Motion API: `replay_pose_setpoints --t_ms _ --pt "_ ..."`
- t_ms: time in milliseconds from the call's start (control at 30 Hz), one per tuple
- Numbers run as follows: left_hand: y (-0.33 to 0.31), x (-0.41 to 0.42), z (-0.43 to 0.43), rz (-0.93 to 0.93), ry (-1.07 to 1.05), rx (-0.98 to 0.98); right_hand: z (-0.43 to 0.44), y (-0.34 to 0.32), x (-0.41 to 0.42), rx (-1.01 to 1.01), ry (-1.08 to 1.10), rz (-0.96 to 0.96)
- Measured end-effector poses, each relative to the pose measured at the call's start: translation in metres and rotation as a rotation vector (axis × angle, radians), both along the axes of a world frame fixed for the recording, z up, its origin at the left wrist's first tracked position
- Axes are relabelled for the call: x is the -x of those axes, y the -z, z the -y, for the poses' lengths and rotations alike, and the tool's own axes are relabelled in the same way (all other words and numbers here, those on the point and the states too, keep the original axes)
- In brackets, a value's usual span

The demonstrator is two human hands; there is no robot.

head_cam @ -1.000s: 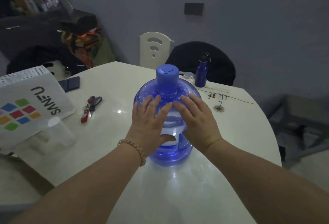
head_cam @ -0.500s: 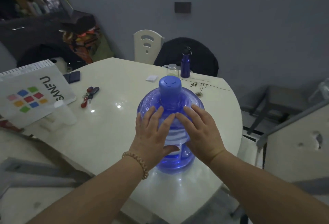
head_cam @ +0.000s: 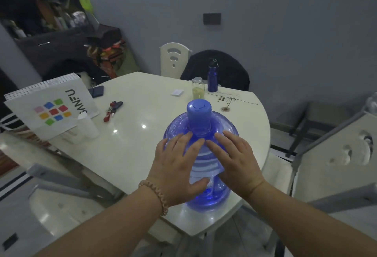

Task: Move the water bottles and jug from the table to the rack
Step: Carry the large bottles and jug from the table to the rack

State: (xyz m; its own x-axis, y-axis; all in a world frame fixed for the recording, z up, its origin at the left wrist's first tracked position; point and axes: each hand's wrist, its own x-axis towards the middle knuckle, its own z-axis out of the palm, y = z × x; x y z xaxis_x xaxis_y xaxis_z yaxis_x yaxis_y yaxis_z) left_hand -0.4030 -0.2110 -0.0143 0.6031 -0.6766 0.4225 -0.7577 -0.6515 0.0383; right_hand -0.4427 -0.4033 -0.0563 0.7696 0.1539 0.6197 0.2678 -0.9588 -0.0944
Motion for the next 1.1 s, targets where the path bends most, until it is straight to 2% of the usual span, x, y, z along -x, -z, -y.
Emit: replay_pose_setpoints --t_ms 133,267,367,533,633,800,1100 --pt "-0.031 -0.037 0.015 0.089 0.151 0.162 0.002 0.004 -0.006 0.017 -0.024 0.032" --pt "-0.054 -0.079 0.043 0.030 0.280 0.241 0.005 0.014 -0.011 0.063 -0.029 0.051" --pt "-0.053 -0.097 0.052 0.020 0.408 0.228 0.011 0.011 -0.016 0.132 -0.058 0.105" --pt "-0.056 -0.118 0.048 0.098 0.567 0.119 0.021 0.000 -0.020 0.256 -0.110 0.051" --pt "-0.062 -0.127 0.045 0.068 0.643 0.079 0.026 -0.005 -0.022 0.280 -0.152 0.042" --pt "-0.060 -0.116 0.053 -0.093 0.585 0.186 0.026 -0.002 -0.025 0.235 -0.167 0.074" --pt "-0.058 -0.114 0.061 -0.029 0.499 0.239 0.026 0.006 -0.033 0.118 -0.196 0.122"
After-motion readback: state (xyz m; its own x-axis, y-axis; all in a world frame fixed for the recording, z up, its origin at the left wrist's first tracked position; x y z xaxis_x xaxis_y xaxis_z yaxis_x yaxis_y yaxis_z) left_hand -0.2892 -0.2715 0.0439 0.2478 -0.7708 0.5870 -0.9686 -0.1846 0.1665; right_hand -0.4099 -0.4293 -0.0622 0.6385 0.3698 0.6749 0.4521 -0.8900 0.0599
